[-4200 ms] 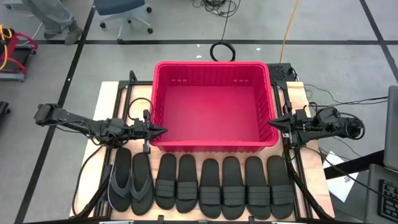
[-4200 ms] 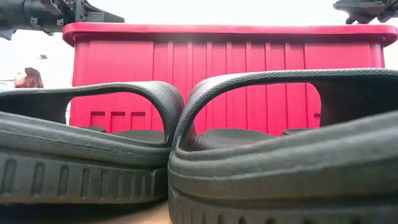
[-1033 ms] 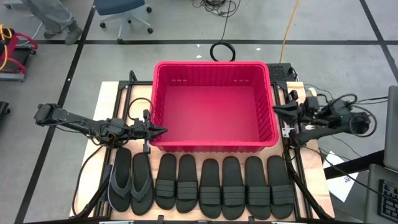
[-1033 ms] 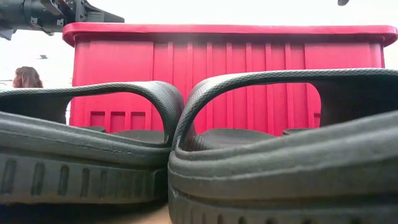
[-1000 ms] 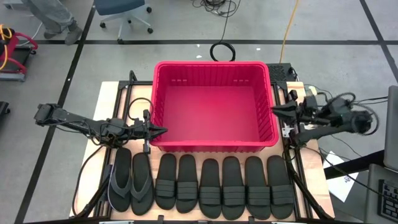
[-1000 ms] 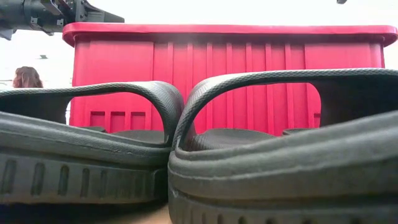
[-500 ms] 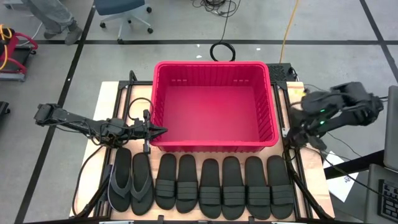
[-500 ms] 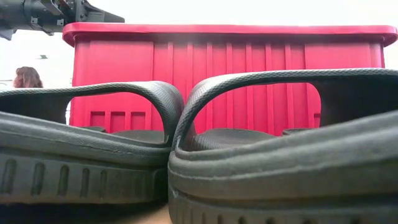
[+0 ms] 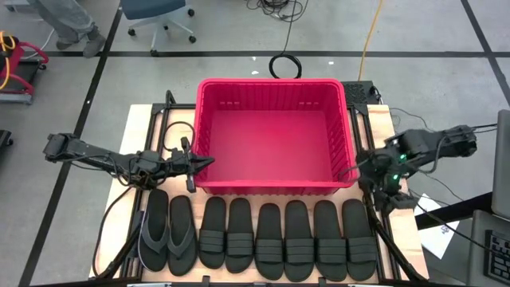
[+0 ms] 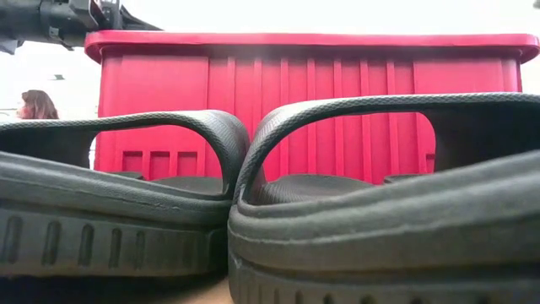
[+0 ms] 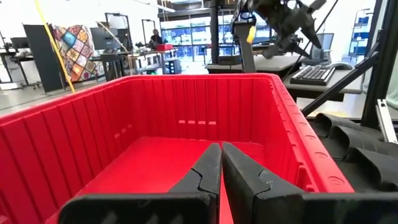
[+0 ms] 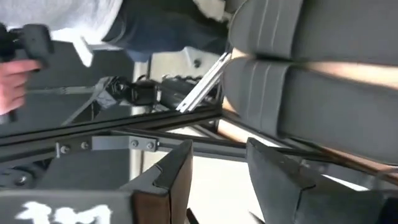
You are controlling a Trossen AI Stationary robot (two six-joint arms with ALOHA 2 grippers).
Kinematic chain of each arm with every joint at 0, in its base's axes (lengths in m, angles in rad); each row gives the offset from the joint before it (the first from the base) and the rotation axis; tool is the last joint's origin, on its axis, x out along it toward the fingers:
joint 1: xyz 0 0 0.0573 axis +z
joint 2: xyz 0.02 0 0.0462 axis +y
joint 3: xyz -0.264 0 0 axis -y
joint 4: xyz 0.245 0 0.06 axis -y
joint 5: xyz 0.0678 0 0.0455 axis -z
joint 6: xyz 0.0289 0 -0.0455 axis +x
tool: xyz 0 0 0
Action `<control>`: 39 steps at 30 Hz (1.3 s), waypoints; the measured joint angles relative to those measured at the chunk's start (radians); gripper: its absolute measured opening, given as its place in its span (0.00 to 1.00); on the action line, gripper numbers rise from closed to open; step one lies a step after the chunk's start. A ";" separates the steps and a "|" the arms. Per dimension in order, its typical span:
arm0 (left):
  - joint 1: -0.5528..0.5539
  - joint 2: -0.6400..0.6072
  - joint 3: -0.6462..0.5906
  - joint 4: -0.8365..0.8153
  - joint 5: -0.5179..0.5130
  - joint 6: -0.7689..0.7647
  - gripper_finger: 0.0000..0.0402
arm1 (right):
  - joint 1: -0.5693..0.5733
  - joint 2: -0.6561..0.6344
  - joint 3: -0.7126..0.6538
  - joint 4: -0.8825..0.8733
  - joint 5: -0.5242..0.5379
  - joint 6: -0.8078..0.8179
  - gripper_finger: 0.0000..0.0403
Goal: Pick and place slides into bin
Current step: Put the black slide into the red bin
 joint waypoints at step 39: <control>0.000 -0.001 0.003 -0.027 0.001 -0.029 0.05 | 0.498 -0.063 -0.789 1.174 0.240 0.753 0.37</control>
